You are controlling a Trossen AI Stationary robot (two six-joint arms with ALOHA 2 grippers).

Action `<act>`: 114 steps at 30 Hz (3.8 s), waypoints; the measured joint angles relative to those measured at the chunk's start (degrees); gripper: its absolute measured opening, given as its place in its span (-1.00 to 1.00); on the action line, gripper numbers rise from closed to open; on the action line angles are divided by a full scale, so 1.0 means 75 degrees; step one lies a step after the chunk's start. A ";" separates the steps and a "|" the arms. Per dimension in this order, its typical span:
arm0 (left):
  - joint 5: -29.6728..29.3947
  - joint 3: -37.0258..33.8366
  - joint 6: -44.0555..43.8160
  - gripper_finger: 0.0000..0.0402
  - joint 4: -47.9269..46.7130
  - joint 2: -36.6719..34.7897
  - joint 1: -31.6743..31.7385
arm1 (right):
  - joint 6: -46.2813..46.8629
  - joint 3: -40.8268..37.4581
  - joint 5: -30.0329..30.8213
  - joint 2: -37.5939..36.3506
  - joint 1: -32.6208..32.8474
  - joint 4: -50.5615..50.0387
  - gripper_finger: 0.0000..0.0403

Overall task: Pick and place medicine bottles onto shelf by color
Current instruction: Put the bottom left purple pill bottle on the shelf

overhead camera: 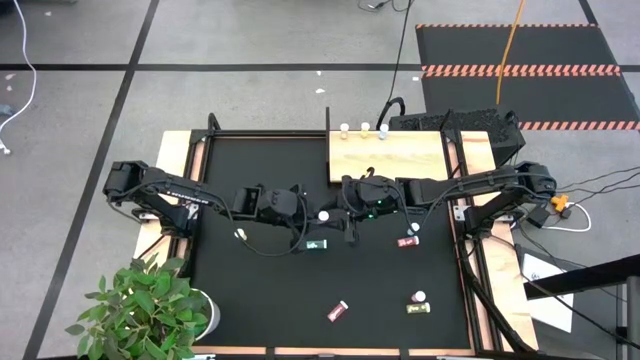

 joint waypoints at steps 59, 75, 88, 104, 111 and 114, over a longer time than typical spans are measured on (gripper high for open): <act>-0.0850 0.0009 -0.3689 0.47 -0.0804 -0.0659 0.1093 | -0.2535 -0.2834 -0.0681 -0.2347 -0.7943 -0.0162 -0.38; -0.0839 0.0003 -0.3599 0.24 -0.0790 -0.0659 0.1209 | -0.2347 -0.3410 -0.1009 -0.0580 -0.8569 0.1785 -0.38; -0.0833 0.0000 -0.3573 0.22 -0.0790 -0.0659 0.1212 | -0.2213 -0.3401 -0.1017 -0.0522 -0.8676 0.1798 -0.38; -0.0828 0.0000 -0.3555 0.22 -0.0793 -0.0659 0.1212 | -0.1681 -0.3401 -0.1011 -0.0525 -0.8670 0.1694 -0.35; -0.0820 0.0000 -0.3549 0.22 -0.0796 -0.0658 0.1212 | -0.1490 -0.3416 -0.1000 -0.0510 -0.8667 0.1553 -0.18; -0.0803 0.0000 -0.3552 0.22 -0.0796 -0.0656 0.1200 | -0.1508 -0.3416 -0.0997 -0.0510 -0.8667 0.1517 -0.06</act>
